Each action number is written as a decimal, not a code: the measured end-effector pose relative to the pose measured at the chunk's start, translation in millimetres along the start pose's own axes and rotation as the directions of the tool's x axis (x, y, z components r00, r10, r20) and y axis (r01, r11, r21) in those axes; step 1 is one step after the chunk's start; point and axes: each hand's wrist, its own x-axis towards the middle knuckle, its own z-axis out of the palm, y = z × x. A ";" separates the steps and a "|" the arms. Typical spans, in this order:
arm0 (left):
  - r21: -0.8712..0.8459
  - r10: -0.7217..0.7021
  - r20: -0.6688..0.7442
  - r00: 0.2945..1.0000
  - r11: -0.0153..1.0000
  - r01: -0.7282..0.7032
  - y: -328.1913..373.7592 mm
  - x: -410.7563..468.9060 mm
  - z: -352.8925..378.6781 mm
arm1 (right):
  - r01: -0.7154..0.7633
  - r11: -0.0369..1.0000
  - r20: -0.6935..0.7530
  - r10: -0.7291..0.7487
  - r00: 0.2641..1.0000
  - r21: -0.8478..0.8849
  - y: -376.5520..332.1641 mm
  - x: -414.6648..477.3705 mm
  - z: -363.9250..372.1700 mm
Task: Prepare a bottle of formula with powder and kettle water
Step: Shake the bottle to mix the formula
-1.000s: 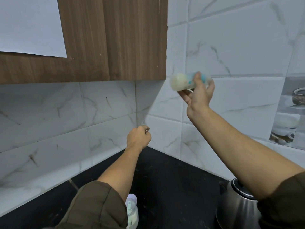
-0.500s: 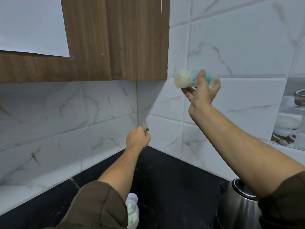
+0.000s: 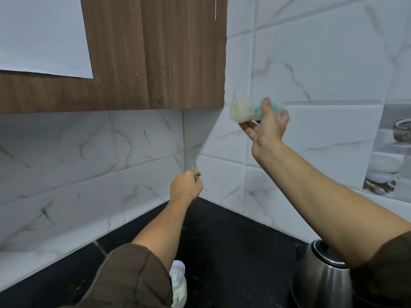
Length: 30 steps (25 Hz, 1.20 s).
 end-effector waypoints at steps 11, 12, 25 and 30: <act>0.000 0.001 0.002 1.000 1.000 -0.001 -2.1 -0.3 -1.5 | 0.054 0.999 0.022 -0.054 0.998 0.004 -4.2 -6.2 2.9; -0.004 0.001 0.003 1.000 1.000 -0.001 -2.8 1.3 -0.5 | 0.042 0.995 0.120 -0.032 0.992 -0.086 -3.8 -9.6 1.6; -0.010 0.004 0.008 1.000 1.000 -0.004 -0.6 4.2 -2.0 | 0.141 0.958 0.248 -0.077 0.966 -0.251 -4.2 -20.2 -0.5; -0.020 0.020 0.014 1.000 1.000 -0.020 3.0 3.3 1.3 | 0.210 0.948 0.266 -0.145 0.953 -0.238 -1.0 -25.3 1.3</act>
